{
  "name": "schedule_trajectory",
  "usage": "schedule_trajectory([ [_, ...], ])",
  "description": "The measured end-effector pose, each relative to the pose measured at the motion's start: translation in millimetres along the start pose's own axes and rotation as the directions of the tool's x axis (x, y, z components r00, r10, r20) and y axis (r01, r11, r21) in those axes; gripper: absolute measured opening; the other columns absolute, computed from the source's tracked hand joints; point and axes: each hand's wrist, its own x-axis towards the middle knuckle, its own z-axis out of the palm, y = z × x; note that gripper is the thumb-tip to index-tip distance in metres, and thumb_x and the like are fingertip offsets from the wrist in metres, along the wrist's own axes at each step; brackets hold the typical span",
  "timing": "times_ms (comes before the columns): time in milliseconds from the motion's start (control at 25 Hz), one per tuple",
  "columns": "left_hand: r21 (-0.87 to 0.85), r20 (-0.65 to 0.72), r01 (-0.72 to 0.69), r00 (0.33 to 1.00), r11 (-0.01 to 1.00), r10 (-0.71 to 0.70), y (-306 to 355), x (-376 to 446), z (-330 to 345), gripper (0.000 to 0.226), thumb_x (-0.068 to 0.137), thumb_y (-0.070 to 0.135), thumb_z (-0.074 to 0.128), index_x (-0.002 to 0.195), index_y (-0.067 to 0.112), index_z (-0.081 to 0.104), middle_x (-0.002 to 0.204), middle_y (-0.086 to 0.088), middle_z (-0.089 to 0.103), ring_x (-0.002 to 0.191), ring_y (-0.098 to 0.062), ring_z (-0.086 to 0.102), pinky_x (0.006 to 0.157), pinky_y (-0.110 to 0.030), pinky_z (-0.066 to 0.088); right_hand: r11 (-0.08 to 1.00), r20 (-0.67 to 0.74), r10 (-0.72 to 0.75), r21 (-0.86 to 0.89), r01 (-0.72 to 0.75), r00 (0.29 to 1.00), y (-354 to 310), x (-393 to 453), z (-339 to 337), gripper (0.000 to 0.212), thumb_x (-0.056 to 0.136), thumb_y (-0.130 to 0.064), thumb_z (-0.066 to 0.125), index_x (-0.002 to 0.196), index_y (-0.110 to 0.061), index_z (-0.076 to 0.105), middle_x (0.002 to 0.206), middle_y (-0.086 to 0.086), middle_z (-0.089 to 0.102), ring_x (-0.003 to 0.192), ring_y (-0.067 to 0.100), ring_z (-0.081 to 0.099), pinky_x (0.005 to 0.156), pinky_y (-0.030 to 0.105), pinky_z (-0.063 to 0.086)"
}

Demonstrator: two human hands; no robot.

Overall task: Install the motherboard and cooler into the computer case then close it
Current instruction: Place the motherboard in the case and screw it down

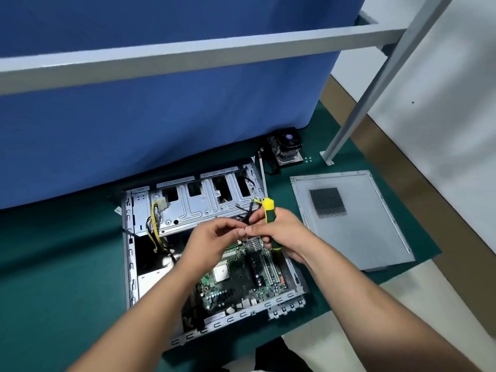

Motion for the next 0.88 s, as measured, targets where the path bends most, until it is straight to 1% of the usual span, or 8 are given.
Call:
schedule_trajectory([
  [120, 0.031, 0.063, -0.011, 0.998, 0.999, 0.009, 4, -2, -6, 0.007, 0.088, 0.015, 0.079, 0.094, 0.018, 0.08, 0.089, 0.0, 0.079, 0.084, -0.011, 0.075, 0.076, -0.015, 0.055, 0.998, 0.037, 0.051, -0.028, -0.05, 0.998, 4, -1, 0, 0.027, 0.078, -0.009, 0.087, 0.095, -0.015, 0.067, 0.079, 0.005, 0.069, 0.051, 0.009, 0.048, 0.047, 0.022, 0.042],
  [280, -0.046, 0.088, 0.085, 0.993, 0.995, -0.08, -2, -2, -4, 0.011, 0.091, 0.012, 0.076, 0.086, 0.021, 0.077, 0.087, -0.005, 0.076, 0.081, -0.02, 0.073, 0.079, -0.024, 0.058, 0.998, 0.054, 0.042, 0.043, -0.045, 0.998, 6, 1, -10, 0.023, 0.088, -0.022, 0.08, 0.102, -0.011, 0.066, 0.09, 0.012, 0.077, 0.052, 0.01, 0.051, 0.047, 0.023, 0.045],
  [400, -0.136, 0.005, 0.178, 0.984, 0.975, -0.179, -16, -2, -2, 0.017, 0.092, 0.006, 0.071, 0.082, 0.019, 0.075, 0.081, -0.009, 0.069, 0.073, -0.018, 0.062, 0.074, -0.031, 0.053, 0.997, -0.192, 0.053, 0.059, -0.042, 0.98, 13, 16, -49, 0.037, 0.094, -0.037, 0.071, 0.115, -0.009, 0.06, 0.077, 0.005, 0.069, 0.052, 0.013, 0.053, 0.045, 0.026, 0.044],
  [520, -0.275, -0.052, 0.27, 0.954, 0.923, -0.295, -28, -2, 2, 0.014, 0.091, -0.004, 0.068, 0.084, 0.008, 0.072, 0.08, -0.012, 0.072, 0.071, -0.02, 0.064, 0.069, -0.031, 0.054, 0.954, -0.428, 0.196, -0.125, -0.273, 0.882, 46, 41, -88, 0.033, 0.1, -0.021, 0.052, 0.126, -0.002, 0.05, 0.083, 0.011, 0.056, 0.059, 0.021, 0.054, 0.051, 0.029, 0.045],
  [640, -0.362, -0.081, 0.308, 0.93, 0.88, -0.359, -38, -4, 5, 0.007, 0.09, -0.008, 0.067, 0.09, -0.001, 0.069, 0.084, -0.017, 0.074, 0.071, -0.021, 0.07, 0.064, -0.024, 0.057, 0.743, -0.498, 0.227, -0.468, -0.479, 0.837, 89, 63, -103, 0.035, 0.098, -0.02, 0.051, 0.129, -0.004, 0.051, 0.112, 0.017, 0.063, 0.089, 0.032, 0.06, 0.075, 0.035, 0.051],
  [720, -0.39, -0.11, 0.321, 0.914, 0.863, -0.389, -44, -5, 7, 0.006, 0.091, -0.007, 0.066, 0.092, -0.002, 0.069, 0.086, -0.019, 0.075, 0.07, -0.019, 0.072, 0.062, -0.022, 0.057, 0.625, -0.527, 0.163, -0.599, -0.5, 0.834, 106, 72, -106, 0.036, 0.097, -0.029, 0.057, 0.127, -0.009, 0.057, 0.125, 0.017, 0.063, 0.11, 0.036, 0.061, 0.092, 0.038, 0.052],
  [800, -0.401, -0.13, 0.335, 0.901, 0.853, -0.415, -49, -6, 9, 0.006, 0.094, -0.004, 0.064, 0.096, -0.002, 0.069, 0.089, -0.019, 0.076, 0.071, -0.018, 0.073, 0.061, -0.023, 0.058, 0.612, -0.529, 0.112, -0.63, -0.478, 0.841, 117, 77, -103, 0.034, 0.095, -0.035, 0.062, 0.121, -0.013, 0.061, 0.122, 0.014, 0.065, 0.111, 0.036, 0.062, 0.096, 0.04, 0.053],
  [880, -0.416, -0.13, 0.35, 0.891, 0.84, -0.435, -53, -7, 11, 0.008, 0.096, -0.001, 0.061, 0.099, -0.001, 0.069, 0.09, -0.018, 0.077, 0.073, -0.018, 0.074, 0.062, -0.022, 0.058, 0.62, -0.521, 0.076, -0.643, -0.45, 0.85, 124, 81, -98, 0.032, 0.094, -0.034, 0.066, 0.115, -0.012, 0.062, 0.117, 0.013, 0.066, 0.107, 0.035, 0.064, 0.092, 0.041, 0.055],
])
